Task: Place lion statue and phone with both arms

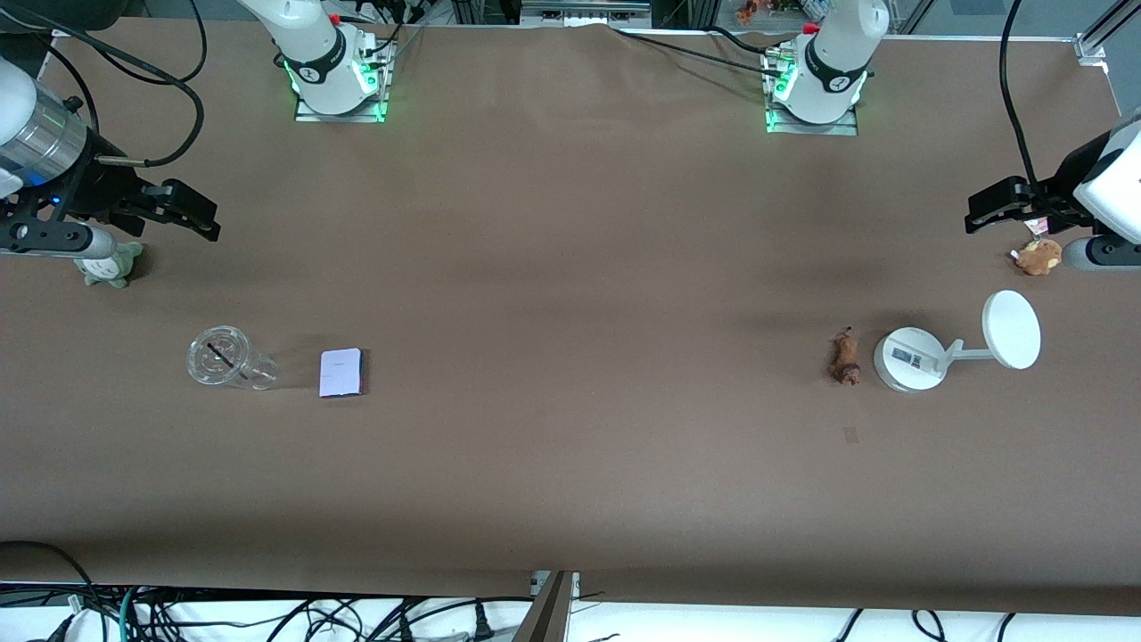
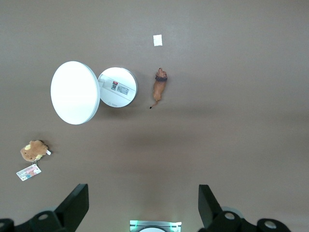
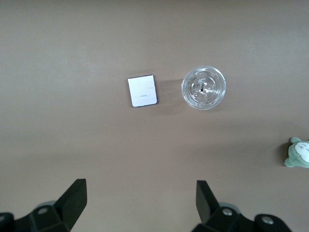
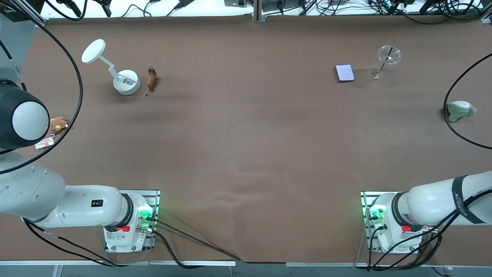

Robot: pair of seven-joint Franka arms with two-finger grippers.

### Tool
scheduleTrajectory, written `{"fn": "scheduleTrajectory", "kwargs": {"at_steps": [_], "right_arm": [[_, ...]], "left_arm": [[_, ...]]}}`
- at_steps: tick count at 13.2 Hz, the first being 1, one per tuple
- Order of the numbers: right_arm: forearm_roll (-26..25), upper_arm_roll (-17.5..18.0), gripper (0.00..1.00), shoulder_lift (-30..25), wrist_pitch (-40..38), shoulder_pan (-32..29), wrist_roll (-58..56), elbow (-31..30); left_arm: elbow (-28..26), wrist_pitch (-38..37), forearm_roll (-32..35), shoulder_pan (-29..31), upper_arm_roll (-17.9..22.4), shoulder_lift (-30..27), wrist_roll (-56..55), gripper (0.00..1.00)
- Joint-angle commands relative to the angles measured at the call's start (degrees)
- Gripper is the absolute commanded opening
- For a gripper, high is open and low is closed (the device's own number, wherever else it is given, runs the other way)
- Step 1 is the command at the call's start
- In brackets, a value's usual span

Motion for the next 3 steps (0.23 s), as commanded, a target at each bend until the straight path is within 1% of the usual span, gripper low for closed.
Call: {"fn": "scheduleTrajectory", "kwargs": {"at_steps": [1,3], "right_arm": [[-0.73,0.38,1.00,0.73,-1.22,-0.02,0.52,1.41],[-0.90,0.38,1.00,0.73,-1.22,-0.02,0.43,1.41]], "left_arm": [[1.30,-1.08,-1.44,0.17,0.15,0.18,0.18,1.00],[1.21,-1.08,-1.44,0.17,0.15,0.18,0.18,1.00]]}}
